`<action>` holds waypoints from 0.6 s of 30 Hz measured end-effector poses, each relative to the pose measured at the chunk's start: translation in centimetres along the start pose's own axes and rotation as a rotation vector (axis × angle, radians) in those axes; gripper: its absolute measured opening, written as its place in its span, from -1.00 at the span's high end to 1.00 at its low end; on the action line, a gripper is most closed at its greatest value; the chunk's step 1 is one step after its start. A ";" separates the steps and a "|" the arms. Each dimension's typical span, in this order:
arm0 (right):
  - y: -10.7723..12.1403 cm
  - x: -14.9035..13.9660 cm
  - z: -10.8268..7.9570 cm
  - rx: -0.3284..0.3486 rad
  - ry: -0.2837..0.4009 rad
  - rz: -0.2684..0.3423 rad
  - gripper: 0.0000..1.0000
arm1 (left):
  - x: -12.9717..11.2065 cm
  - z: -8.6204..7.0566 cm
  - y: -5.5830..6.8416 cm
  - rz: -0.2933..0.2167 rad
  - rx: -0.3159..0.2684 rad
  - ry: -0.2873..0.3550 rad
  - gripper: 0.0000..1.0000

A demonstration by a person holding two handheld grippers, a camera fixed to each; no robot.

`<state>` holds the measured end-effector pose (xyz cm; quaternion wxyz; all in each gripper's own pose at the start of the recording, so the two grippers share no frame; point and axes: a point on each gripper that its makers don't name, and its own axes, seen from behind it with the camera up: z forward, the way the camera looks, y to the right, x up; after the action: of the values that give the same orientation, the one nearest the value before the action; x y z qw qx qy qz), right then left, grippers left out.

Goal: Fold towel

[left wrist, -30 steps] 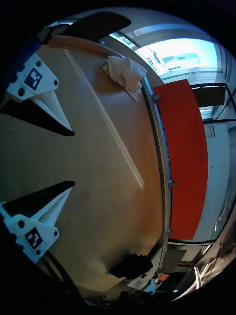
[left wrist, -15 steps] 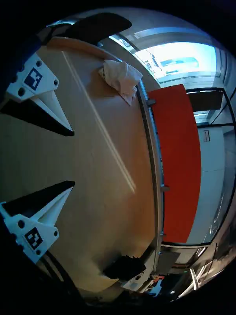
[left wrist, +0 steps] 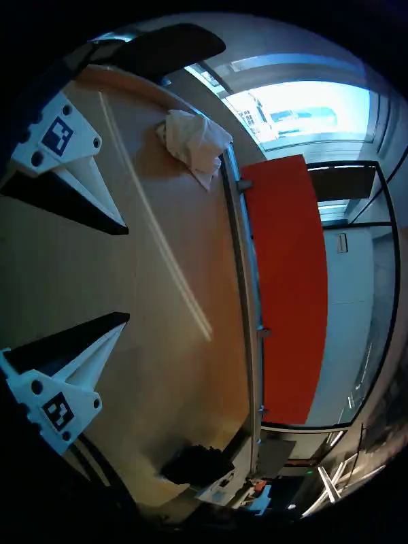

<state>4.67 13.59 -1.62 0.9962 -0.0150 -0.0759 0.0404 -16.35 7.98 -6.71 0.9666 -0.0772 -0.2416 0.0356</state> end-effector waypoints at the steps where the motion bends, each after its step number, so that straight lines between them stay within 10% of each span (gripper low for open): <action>1: -0.4 0.2 0.0 0.005 0.005 0.000 -0.99 | 0.5 0.0 -0.2 -0.006 0.005 0.015 -0.67; 18: -8.6 2.8 0.3 0.086 0.069 0.004 -0.99 | 10.8 -1.2 -4.6 -0.097 0.085 0.318 -0.67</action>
<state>8.04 5.26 -0.57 0.9979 0.0264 -0.0398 0.0449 -6.10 4.42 -1.97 0.9956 -0.0293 -0.0876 -0.0137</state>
